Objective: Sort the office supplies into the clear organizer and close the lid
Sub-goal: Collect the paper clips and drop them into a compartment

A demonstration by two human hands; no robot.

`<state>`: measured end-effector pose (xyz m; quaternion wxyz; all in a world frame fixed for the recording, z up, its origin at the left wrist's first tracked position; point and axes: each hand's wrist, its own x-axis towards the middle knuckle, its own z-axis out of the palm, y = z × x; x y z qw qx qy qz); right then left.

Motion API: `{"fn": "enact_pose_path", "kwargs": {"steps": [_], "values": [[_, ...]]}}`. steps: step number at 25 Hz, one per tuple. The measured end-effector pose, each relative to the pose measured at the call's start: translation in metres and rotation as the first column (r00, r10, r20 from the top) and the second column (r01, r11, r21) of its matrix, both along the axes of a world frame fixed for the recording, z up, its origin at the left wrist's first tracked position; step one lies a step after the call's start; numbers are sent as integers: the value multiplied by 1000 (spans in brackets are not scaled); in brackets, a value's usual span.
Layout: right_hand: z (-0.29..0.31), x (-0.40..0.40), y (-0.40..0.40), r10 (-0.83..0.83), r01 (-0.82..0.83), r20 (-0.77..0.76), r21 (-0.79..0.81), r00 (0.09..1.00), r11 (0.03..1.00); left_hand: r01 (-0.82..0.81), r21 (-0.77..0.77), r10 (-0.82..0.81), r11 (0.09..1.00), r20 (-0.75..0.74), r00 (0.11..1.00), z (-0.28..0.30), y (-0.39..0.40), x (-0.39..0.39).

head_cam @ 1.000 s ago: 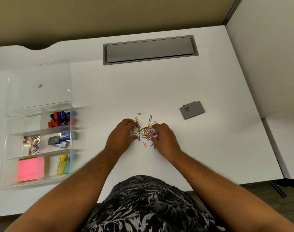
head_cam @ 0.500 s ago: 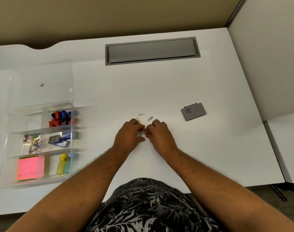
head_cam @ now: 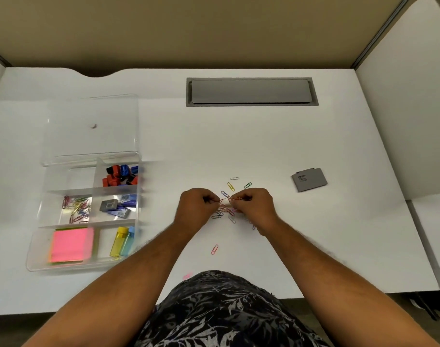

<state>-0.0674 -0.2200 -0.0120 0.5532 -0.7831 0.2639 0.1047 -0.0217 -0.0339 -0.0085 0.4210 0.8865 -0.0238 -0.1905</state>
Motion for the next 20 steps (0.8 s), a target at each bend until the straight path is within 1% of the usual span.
{"fn": "enact_pose_path", "kwargs": {"steps": [2,3,5,8,12,14,16,18,20], "values": [[14,7,19,-87,90,-27,198,996,976,-65,-68,65,996,-1,998,11,25,2],[20,11,32,-103,111,-44,273,994,956,-89,-98,89,991,-4,996,17,41,2],[31,17,61,-94,108,-57,355,994,929,-129,-139,128,982,-14,992,29,78,0],[32,19,98,-81,102,-72,371,994,923,-145,-142,148,979,10,989,40,137,-8],[26,8,138,-122,158,-111,411,986,898,-132,-127,137,983,28,990,45,203,-19],[30,4,159,-117,160,-128,420,985,893,-137,-116,143,984,46,989,47,228,-18],[39,9,182,-65,110,-122,415,990,903,-164,-107,173,981,76,982,48,252,-11],[47,23,209,37,5,-103,381,994,924,-224,-87,234,971,119,965,47,277,1],[50,43,243,150,-112,-94,331,984,937,-307,-36,309,951,152,939,44,306,14]]}}
